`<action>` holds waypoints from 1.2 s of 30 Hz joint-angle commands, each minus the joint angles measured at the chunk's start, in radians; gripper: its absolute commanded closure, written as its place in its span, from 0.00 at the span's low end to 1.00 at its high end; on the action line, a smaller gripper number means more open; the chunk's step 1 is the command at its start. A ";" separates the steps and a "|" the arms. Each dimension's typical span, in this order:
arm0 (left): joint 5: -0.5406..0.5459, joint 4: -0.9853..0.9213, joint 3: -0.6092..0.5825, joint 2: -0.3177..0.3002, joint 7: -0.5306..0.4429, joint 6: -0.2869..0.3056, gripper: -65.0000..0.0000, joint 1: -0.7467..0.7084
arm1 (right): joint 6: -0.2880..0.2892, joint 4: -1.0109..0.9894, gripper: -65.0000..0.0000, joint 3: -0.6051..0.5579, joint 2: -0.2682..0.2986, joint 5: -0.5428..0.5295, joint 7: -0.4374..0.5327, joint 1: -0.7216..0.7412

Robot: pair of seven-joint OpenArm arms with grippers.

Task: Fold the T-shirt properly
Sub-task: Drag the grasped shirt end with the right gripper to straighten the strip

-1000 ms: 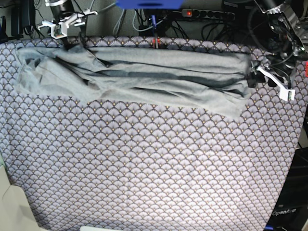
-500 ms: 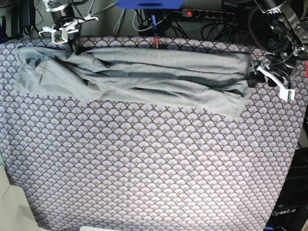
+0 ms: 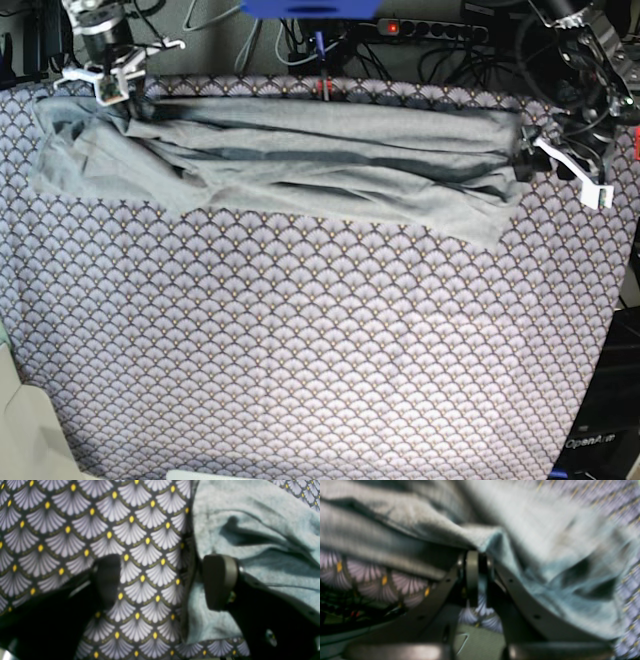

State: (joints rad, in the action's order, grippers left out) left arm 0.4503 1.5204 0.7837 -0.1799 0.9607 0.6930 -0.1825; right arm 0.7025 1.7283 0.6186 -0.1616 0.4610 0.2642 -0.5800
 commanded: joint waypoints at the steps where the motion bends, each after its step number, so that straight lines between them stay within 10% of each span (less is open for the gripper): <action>1: 0.018 0.015 0.004 -0.013 -0.018 0.005 0.23 0.007 | -0.004 0.035 1.00 0.001 0.004 -0.020 0.027 -0.007; 36: 0.017 0.019 0.004 0.001 -0.018 0.005 0.23 0.007 | -0.004 0.105 1.00 0.152 0.004 -0.018 0.025 0.173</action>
State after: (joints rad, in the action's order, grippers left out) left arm 0.4500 1.5204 0.7837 -0.1658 0.9611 0.6930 -0.1833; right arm 0.7074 1.8175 0.7654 -0.1638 0.4648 0.2588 -0.4072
